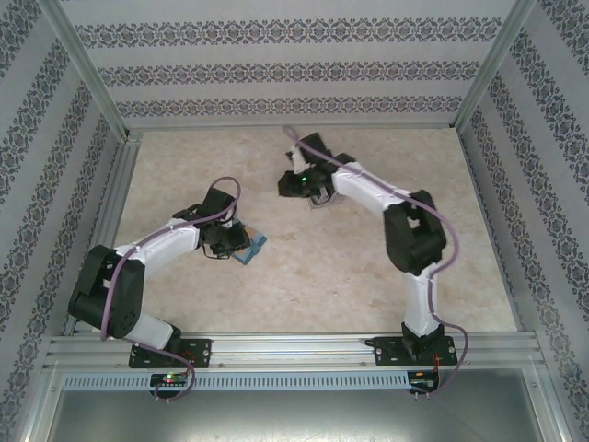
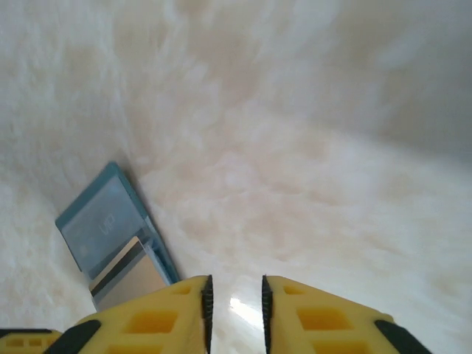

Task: Put the credit cards into the card holder
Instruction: Rotate the card holder at the center of the table, then pick up the credit card from the storage box.

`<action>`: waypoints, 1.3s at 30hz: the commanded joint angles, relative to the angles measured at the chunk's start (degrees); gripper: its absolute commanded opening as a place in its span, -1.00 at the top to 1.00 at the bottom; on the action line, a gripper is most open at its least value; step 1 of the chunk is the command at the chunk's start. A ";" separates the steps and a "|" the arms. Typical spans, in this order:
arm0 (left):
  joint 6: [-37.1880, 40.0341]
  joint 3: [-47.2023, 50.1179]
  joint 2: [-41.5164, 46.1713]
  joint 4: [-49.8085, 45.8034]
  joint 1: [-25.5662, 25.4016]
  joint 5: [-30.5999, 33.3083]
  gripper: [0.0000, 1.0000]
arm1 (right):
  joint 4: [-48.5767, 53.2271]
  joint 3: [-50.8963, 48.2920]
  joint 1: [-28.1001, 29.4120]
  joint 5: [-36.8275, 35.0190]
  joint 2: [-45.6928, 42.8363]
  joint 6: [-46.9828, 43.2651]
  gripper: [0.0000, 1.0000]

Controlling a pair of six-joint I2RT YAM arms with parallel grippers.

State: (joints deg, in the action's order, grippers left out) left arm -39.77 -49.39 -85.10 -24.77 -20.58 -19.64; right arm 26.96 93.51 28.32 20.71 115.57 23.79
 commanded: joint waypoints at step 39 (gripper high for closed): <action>1.62 -9.94 -4.60 -0.10 -0.25 -0.19 0.29 | 6.19 1.34 -15.59 -2.54 0.74 -5.77 -0.12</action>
State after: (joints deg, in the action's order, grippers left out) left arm -39.27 -59.27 -89.34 -25.23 -20.58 -19.49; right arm 32.23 92.92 11.53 18.24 117.38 19.20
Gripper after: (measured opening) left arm 0.356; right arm 0.560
